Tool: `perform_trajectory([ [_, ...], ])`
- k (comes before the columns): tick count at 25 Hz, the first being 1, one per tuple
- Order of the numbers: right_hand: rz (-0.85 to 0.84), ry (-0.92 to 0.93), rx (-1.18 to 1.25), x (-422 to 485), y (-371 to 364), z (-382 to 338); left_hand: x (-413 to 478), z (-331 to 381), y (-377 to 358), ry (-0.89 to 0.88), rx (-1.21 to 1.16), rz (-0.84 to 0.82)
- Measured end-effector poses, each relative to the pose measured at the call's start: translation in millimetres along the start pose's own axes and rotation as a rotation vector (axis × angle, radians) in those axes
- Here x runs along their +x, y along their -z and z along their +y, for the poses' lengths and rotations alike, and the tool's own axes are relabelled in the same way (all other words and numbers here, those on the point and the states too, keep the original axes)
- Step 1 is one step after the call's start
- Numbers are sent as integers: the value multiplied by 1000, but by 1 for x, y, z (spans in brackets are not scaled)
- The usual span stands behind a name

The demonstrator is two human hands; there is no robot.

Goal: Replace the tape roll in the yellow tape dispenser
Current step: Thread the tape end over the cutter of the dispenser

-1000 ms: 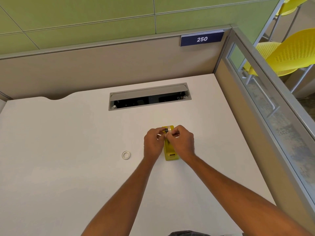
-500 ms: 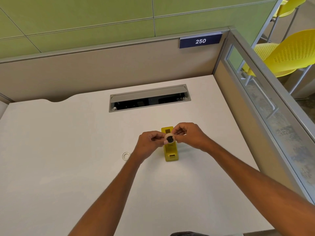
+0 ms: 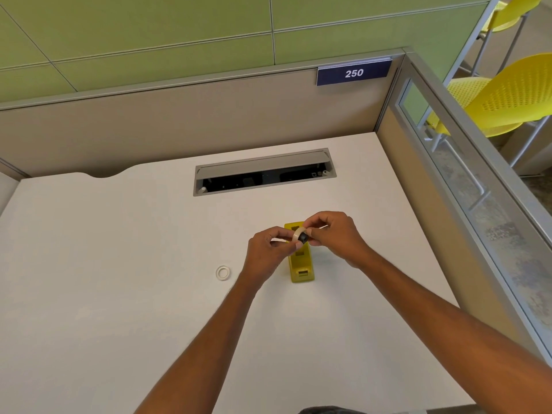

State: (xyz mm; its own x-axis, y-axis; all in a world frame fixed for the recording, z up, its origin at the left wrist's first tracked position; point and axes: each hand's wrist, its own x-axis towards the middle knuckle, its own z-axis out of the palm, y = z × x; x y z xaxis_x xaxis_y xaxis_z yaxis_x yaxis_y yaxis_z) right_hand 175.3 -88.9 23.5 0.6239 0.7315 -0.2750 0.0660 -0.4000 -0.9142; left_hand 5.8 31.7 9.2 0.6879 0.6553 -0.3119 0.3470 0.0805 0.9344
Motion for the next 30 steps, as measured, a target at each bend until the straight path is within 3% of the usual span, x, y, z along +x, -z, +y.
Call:
perform_trajectory([
  [5, -70, -3, 0, -2, -3, -4, -1, 2, -1, 3, -35, 17],
  [10, -36, 17, -32, -1, -6, -2, 3, 0, -2, -27, -87, 25],
  [30, 77, 121, -240, 10, -28, 22, 16, -25, -25, -136, 334, 175],
])
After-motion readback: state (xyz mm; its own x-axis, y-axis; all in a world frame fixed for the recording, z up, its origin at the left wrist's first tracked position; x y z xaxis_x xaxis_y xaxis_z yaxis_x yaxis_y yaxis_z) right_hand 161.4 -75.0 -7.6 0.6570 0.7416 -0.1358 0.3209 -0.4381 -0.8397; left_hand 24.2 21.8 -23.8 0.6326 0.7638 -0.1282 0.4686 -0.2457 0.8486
